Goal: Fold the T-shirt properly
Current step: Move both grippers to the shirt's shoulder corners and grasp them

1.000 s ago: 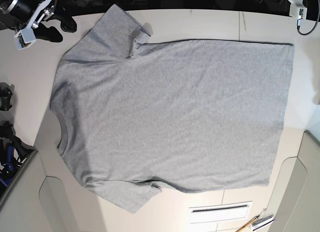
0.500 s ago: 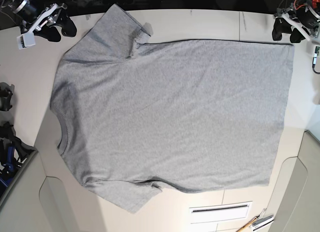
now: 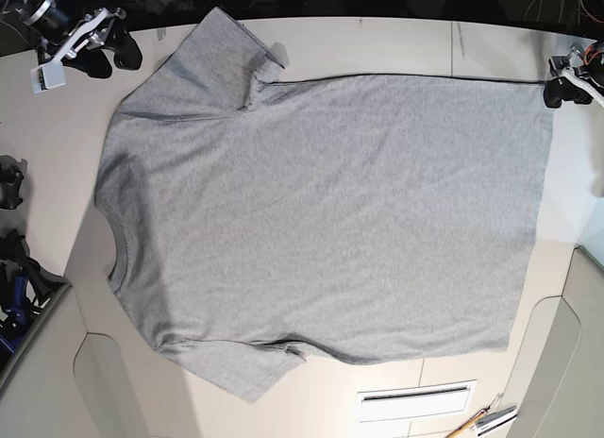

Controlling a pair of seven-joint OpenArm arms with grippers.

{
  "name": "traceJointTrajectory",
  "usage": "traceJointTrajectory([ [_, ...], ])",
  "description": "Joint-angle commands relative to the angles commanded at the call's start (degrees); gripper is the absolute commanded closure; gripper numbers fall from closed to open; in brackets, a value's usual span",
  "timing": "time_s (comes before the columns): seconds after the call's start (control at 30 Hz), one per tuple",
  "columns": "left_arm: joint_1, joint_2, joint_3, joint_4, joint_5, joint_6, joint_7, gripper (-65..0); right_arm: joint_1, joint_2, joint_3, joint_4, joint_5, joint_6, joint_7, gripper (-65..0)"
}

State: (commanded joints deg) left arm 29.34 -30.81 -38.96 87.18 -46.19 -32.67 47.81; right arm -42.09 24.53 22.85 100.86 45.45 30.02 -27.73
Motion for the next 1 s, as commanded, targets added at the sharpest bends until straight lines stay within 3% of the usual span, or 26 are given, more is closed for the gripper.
traceJointTrajectory([
  [0.13, 0.0, 0.0, 0.0, -3.1, -0.4, -1.3, -0.5, -46.2, 0.0, -2.2, 0.0, 0.0, 0.0, 0.22, -1.4, -37.6],
  [0.37, 0.0, 0.4, 0.1, -4.0, -1.4, -1.3, -1.3, -46.2, 0.0, -4.8, -0.8, 0.0, 0.0, 0.17, -1.7, -37.6],
  [0.63, 0.0, 1.0, 0.2, -4.0, -2.7, -1.3, -1.3, -46.2, 0.0, -10.3, -4.4, -0.1, 0.0, 0.17, -1.6, -37.6],
  [1.0, 0.0, 1.0, 0.2, -4.1, -2.7, -1.3, -1.3, -46.2, 3.7, -11.4, -6.5, -1.1, -1.1, 0.17, -1.4, -37.6],
])
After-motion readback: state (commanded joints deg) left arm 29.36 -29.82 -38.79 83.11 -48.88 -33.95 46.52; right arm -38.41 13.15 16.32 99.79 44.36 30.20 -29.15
